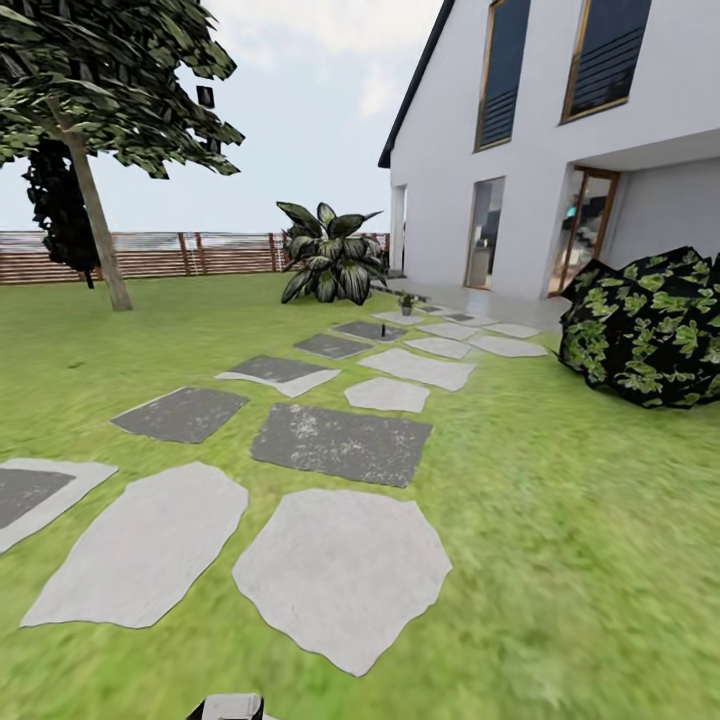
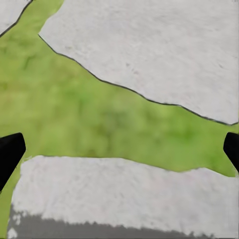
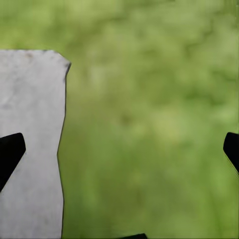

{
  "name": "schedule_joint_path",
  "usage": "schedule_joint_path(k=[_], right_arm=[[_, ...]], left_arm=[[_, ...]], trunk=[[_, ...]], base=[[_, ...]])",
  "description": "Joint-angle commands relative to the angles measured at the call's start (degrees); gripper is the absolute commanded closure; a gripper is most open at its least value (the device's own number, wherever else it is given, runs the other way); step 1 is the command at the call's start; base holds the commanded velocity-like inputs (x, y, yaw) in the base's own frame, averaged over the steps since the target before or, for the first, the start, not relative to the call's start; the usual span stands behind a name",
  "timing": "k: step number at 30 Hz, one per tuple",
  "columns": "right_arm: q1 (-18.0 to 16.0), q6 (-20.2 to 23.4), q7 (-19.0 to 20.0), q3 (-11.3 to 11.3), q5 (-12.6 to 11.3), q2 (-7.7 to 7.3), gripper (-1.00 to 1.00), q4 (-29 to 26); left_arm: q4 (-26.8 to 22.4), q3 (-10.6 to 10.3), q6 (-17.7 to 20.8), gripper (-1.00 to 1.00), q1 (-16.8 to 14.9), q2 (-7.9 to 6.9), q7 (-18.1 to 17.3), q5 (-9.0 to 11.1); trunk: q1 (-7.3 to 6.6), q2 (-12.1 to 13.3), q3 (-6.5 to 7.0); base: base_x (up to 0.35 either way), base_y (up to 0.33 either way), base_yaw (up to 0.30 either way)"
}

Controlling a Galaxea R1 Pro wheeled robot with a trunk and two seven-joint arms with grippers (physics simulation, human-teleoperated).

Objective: Pick up the pesticide atomizer in the garden and spray insectifuge to fully cover both potted plants in the garden.

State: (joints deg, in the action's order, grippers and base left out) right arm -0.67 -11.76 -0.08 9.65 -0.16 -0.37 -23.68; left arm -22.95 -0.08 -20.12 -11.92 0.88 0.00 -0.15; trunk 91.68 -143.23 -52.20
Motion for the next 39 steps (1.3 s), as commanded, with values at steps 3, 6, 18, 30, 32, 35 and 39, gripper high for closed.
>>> schedule_joint_path(k=[3,6,18,30,32,35,39], right_arm=[[0.0,-0.2,0.0,0.1,0.0,0.01,-1.00,0.0],[0.0,-0.2,0.0,0.0,0.0,0.01,-1.00,0.1],[0.0,-0.2,0.0,0.0,0.0,0.01,-1.00,0.1],[0.0,-0.2,0.0,0.0,0.0,0.01,-1.00,0.1],[0.0,-0.2,0.0,0.0,0.0,0.01,-1.00,0.1],[0.0,-0.2,0.0,0.0,0.0,0.01,-1.00,0.1],[0.0,-0.2,0.0,0.0,0.0,0.03,-1.00,0.1]], left_arm=[[0.0,0.0,-0.2,-1.00,0.0,0.01,0.0,0.0],[0.1,0.0,-0.2,-1.00,0.0,0.02,0.0,0.0],[0.0,0.0,-0.2,-1.00,0.0,0.00,0.0,0.0],[0.1,0.0,-0.2,-1.00,0.0,0.00,0.0,0.0],[0.1,0.0,-0.2,-1.00,0.0,0.00,0.0,0.0],[0.0,0.0,-0.2,-1.00,0.0,0.02,0.0,0.0],[0.0,0.0,-0.2,-1.00,0.0,0.00,0.0,0.0]], trunk=[[0.02,0.0,-0.19],[0.02,0.0,-0.24],[0.02,0.0,-0.25],[0.02,0.0,-0.25],[0.02,0.0,-0.25],[0.02,0.0,-0.25],[0.02,0.0,-0.25]], base=[[0.284,0.000,0.000],[0.283,0.000,0.000],[0.281,0.000,0.000],[0.278,0.000,0.000],[0.277,0.000,0.000],[0.277,0.000,0.000],[0.276,0.000,0.000]])
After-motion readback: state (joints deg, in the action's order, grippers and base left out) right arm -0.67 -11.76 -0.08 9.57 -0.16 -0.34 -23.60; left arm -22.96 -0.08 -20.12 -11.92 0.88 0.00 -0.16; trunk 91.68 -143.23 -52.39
